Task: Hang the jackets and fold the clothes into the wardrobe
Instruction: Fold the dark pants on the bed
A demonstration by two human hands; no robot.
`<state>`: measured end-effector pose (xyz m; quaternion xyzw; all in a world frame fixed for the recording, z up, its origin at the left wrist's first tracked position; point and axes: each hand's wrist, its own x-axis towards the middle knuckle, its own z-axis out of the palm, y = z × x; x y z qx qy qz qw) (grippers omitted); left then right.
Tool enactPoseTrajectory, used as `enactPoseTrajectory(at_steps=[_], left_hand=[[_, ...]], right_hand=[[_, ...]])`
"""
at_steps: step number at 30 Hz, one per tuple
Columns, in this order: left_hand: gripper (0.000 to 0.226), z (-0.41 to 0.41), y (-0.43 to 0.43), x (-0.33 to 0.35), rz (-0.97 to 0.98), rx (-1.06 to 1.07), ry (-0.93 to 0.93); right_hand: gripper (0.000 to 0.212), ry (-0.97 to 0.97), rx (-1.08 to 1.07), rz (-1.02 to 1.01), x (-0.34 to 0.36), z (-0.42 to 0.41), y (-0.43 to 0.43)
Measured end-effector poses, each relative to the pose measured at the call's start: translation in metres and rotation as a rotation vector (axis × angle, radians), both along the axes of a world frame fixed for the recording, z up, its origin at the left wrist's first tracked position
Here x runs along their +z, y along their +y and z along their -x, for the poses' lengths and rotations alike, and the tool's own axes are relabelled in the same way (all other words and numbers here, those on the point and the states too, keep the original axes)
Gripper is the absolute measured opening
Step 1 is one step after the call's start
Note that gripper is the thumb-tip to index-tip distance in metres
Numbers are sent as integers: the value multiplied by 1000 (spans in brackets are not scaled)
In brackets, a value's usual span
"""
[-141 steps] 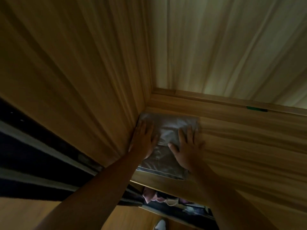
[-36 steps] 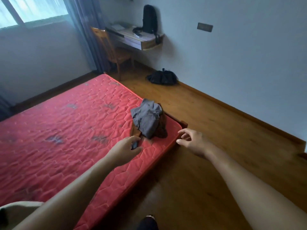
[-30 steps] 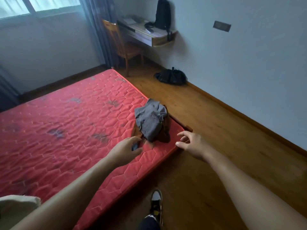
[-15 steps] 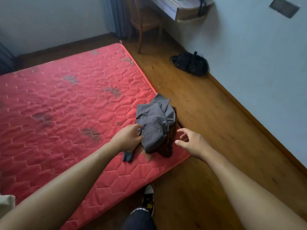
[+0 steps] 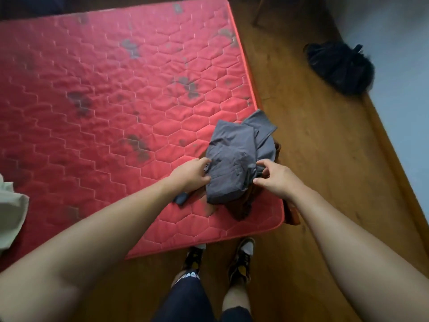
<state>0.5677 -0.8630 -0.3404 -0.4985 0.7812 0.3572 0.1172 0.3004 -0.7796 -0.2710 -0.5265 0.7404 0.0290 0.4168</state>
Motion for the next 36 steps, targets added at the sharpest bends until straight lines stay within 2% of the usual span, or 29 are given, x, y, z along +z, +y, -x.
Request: enactPoseTrajectory(at_steps=[2, 9, 17, 19, 21, 23, 26, 29, 31, 33, 36], left_hand=[[46, 5, 0, -20, -18, 47, -7], [68, 23, 3, -98, -158, 184, -89], [94, 53, -6, -179, -195, 182, -87], [99, 61, -5, -186, -228, 154, -109], [95, 69, 3, -189, -267, 123, -152], [87, 75, 17, -191, -333, 105, -140], [63, 76, 30, -186, -366, 71, -112], [41, 71, 33, -162, -246, 34, -185], [34, 67, 32, -140, 19, 96, -151], [47, 64, 25, -121, 282, 135, -62], [72, 60, 3, -87, 415, 47, -40]], right_hand=[[65, 36, 83, -18, -23, 13, -15], [70, 137, 290, -82, -105, 32, -53], [89, 85, 307, -150, -201, -3, -79], [79, 99, 286, -162, -216, -4, -72], [56, 116, 292, -150, -225, 1, -65], [36, 130, 335, -159, -226, 5, -58], [28, 122, 443, -236, -217, 2, -49], [26, 90, 560, -228, -198, -7, -38], [19, 53, 655, -139, -178, -14, -32], [15, 7, 714, -51, -157, -17, -31], [25, -20, 786, 127, -113, -15, -36]])
